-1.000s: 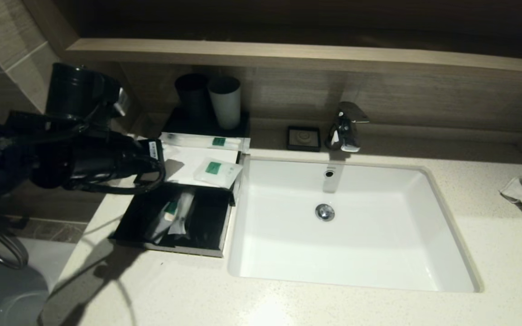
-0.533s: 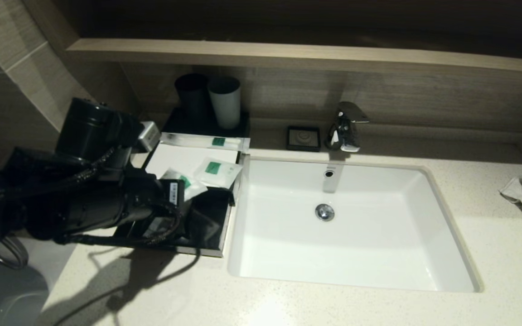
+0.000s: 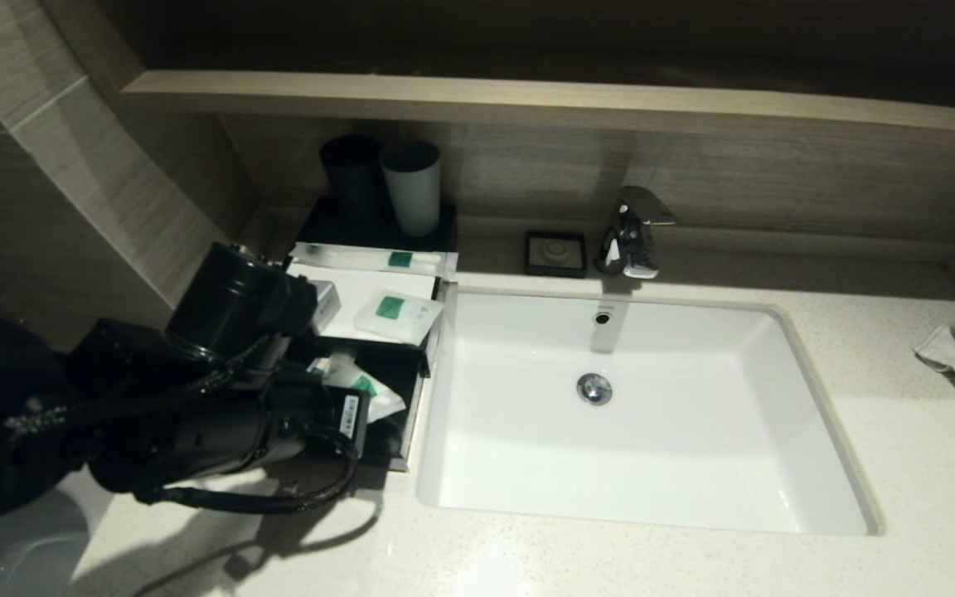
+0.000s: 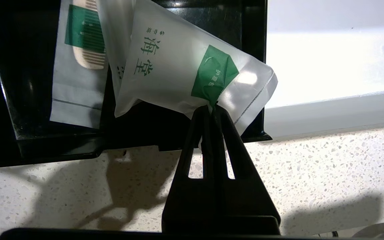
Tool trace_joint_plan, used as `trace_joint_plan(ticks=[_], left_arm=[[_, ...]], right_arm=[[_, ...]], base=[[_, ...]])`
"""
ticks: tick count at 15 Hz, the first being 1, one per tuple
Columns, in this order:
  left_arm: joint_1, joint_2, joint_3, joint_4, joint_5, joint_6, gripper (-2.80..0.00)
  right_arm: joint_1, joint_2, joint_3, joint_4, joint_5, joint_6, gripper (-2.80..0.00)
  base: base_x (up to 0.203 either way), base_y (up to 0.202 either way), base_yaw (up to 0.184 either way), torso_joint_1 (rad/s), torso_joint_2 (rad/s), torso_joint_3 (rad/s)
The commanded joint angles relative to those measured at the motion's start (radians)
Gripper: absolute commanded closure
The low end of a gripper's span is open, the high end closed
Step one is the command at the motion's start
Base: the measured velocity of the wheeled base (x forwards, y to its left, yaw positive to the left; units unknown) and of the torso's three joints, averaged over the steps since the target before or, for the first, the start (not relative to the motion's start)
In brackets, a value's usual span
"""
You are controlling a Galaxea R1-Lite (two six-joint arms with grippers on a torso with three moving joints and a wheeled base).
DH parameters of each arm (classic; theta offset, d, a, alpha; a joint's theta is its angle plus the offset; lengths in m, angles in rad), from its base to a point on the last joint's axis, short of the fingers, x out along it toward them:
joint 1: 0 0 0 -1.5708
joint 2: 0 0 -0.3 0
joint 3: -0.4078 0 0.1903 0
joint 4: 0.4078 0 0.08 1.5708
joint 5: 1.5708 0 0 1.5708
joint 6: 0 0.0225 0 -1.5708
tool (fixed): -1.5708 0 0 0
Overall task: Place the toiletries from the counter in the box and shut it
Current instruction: Place the bathroom toiletry into the drawer
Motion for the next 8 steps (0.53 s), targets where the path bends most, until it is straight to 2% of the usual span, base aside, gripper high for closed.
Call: trace_joint_plan(ticks=[1, 8], left_arm=[[-0.001, 0.043, -0.008, -0.003, 0.003, -0.003, 0.0], [0.001, 0.137, -0.094, -0.007, 0.003, -0.004, 0.0]], right_arm=[[0.0, 0.002, 0.0, 0.0, 0.0, 0.0, 0.0], [0.0, 0.002, 0.0, 0.0, 0.0, 0.0, 0.0]], base=[[0.0, 0.0, 0.0, 0.0, 0.0, 0.0], [0.0, 0.0, 0.0, 0.0, 0.0, 0.0]])
